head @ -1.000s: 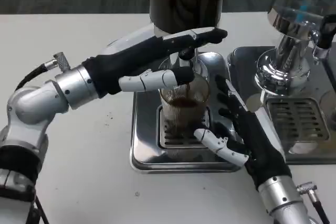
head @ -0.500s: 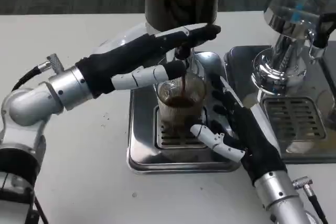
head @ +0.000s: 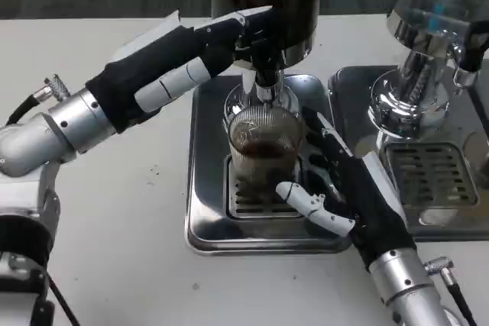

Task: Grasp the cup under the faucet to collect the drink, then remove the cup.

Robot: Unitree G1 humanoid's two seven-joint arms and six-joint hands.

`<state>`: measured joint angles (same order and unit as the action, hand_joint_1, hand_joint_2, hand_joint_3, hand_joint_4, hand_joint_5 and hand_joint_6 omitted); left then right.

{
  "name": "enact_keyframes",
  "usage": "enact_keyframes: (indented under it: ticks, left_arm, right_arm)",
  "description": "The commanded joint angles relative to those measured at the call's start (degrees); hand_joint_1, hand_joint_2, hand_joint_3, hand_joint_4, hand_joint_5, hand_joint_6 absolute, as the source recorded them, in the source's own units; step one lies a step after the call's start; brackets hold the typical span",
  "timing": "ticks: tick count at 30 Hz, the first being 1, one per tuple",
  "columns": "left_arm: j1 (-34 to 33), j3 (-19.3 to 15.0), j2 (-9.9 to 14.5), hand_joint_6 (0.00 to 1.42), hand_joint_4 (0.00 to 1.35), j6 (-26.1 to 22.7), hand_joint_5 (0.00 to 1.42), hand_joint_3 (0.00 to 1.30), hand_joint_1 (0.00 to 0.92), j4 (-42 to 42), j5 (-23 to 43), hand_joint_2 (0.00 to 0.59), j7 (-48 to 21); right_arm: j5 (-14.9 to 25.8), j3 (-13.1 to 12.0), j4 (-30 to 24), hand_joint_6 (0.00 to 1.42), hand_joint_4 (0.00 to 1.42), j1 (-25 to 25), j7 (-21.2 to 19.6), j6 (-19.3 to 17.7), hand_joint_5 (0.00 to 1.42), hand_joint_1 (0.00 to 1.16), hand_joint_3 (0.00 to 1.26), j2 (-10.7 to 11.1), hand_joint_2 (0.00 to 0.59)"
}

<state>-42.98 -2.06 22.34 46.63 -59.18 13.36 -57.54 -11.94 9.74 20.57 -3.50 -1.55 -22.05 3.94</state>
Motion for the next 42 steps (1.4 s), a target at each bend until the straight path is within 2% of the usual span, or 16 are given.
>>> enact_keyframes:
  ticks: [1,8,18,27,33,42]
  left_arm:
    - [1.1,-2.3,1.0,0.07,0.08,-1.9,0.10,0.16,0.000,1.8,1.5,0.119,-1.7]
    - [2.9,-5.3,0.9,0.12,0.15,-4.7,0.17,0.21,0.000,6.6,4.7,0.126,-4.2]
    - [9.8,-7.9,2.6,0.17,0.21,-7.9,0.22,0.26,0.000,11.7,6.9,0.126,-4.2]
    - [16.6,-8.7,4.7,0.18,0.22,-7.3,0.23,0.26,0.000,9.9,4.2,0.128,-1.2]
    - [20.3,-9.3,5.3,0.18,0.22,-7.1,0.23,0.27,0.000,9.3,3.5,0.129,0.2]
    - [23.8,-10.0,5.8,0.18,0.22,-6.9,0.23,0.27,0.000,10.0,3.6,0.129,1.9]
  right_arm:
    - [0.5,-0.2,0.9,0.13,0.04,-0.4,0.0,-1.4,0.06,0.60,0.07,-0.5,0.239]
    - [0.5,-0.3,1.2,0.13,0.04,-0.1,0.0,-2.0,0.06,0.60,0.07,-0.8,0.239]
    - [-0.1,0.0,0.5,0.13,0.03,0.7,0.0,-2.2,0.06,0.61,0.05,-0.6,0.231]
    - [-1.8,0.5,0.1,0.12,0.01,0.5,-0.7,-1.9,0.05,0.63,0.02,-0.4,0.221]
    - [-4.0,0.5,-0.2,0.13,0.02,0.3,-2.7,-1.2,0.07,0.64,0.02,-0.7,0.219]
    - [-6.4,1.1,2.9,0.13,0.02,-2.8,-5.1,-0.2,0.07,0.65,0.02,-1.5,0.217]
